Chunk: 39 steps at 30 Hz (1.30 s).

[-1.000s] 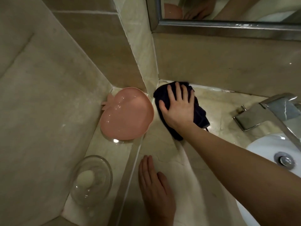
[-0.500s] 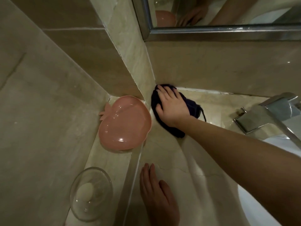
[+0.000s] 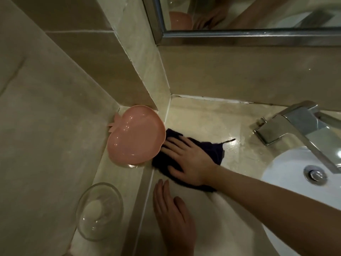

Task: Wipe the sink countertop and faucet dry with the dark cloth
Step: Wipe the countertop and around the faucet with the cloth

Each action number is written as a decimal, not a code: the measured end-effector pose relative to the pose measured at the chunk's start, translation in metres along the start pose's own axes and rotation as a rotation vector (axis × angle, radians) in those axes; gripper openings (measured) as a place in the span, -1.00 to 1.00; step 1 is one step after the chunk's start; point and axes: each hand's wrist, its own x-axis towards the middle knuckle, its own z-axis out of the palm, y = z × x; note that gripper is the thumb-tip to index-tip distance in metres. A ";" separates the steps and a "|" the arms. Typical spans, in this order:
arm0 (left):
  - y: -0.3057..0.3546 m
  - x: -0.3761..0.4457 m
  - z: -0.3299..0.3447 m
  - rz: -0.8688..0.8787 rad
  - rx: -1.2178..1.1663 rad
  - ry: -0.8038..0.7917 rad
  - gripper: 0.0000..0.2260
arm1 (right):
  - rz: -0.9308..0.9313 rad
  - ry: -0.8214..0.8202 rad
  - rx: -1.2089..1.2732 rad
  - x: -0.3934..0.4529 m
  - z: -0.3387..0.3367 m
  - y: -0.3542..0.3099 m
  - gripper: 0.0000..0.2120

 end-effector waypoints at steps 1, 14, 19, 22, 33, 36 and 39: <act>-0.001 0.000 0.001 0.007 -0.001 0.006 -0.58 | 0.035 0.018 -0.028 0.009 -0.004 0.011 -0.38; -0.002 -0.001 -0.005 -0.055 -0.124 0.007 -0.52 | 0.200 0.047 -0.030 -0.072 0.016 -0.032 -0.36; 0.003 0.000 -0.005 -0.039 -0.133 -0.004 -0.55 | 0.360 0.103 0.016 -0.106 0.001 0.000 -0.42; 0.003 0.001 -0.006 -0.036 -0.131 -0.003 -0.56 | 0.575 0.192 -0.050 -0.081 -0.022 0.061 -0.41; -0.005 -0.001 -0.003 0.026 -0.024 0.014 -0.59 | 0.748 0.228 -0.008 -0.154 0.023 -0.058 -0.43; -0.004 -0.001 -0.001 0.035 -0.001 0.016 -0.59 | 0.733 0.173 -0.037 -0.170 0.036 -0.081 -0.41; -0.004 -0.001 0.000 0.051 0.002 0.026 -0.60 | 0.676 0.136 -0.032 -0.161 0.027 -0.064 -0.41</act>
